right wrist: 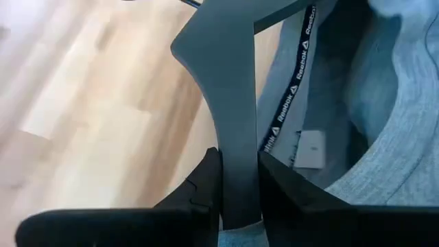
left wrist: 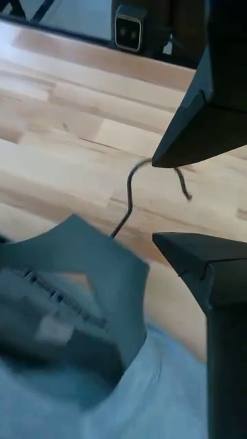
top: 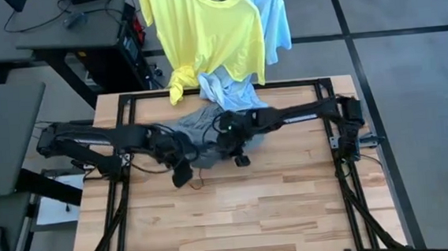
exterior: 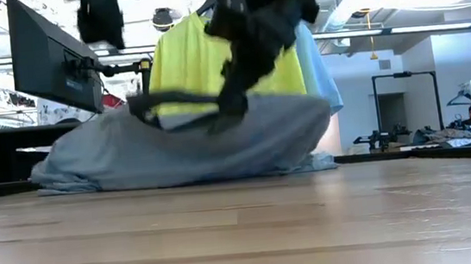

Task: Hang clothes
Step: Hang the gray shirt on the clothes rack

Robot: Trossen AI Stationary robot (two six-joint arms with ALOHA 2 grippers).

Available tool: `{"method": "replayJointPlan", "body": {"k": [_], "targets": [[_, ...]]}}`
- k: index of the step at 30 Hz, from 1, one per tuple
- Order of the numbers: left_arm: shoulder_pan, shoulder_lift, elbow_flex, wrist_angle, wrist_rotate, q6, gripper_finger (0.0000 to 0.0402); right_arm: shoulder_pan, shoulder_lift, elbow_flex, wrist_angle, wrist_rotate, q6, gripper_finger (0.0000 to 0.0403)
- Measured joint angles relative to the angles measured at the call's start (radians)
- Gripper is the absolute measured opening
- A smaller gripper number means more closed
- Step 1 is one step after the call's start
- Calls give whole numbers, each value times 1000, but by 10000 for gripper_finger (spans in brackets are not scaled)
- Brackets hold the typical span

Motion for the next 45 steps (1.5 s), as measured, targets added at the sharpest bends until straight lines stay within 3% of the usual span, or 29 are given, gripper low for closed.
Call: {"method": "replayJointPlan", "body": {"k": [6,11,17,23,27,32,41,45], "targets": [[40,-9,323,-201,-121,63,148,-79,-78,118,0,-174,219,55],[61,-9,508,-231,-257,158,148,-136,-100,160,15,-345,419,55],[89,-8,655,-224,-392,327,148,-170,-110,166,147,-666,613,55],[122,-8,691,-258,-482,474,148,-153,-109,166,362,-836,796,55],[128,6,691,-375,-459,552,148,-156,-109,166,471,-872,904,55],[122,25,691,-430,-286,594,148,-193,-109,166,495,-877,940,55],[141,-11,726,-451,-300,636,148,-259,-109,166,499,-887,977,55],[164,-15,759,-545,-312,625,148,-276,-109,166,501,-892,982,55]]}}
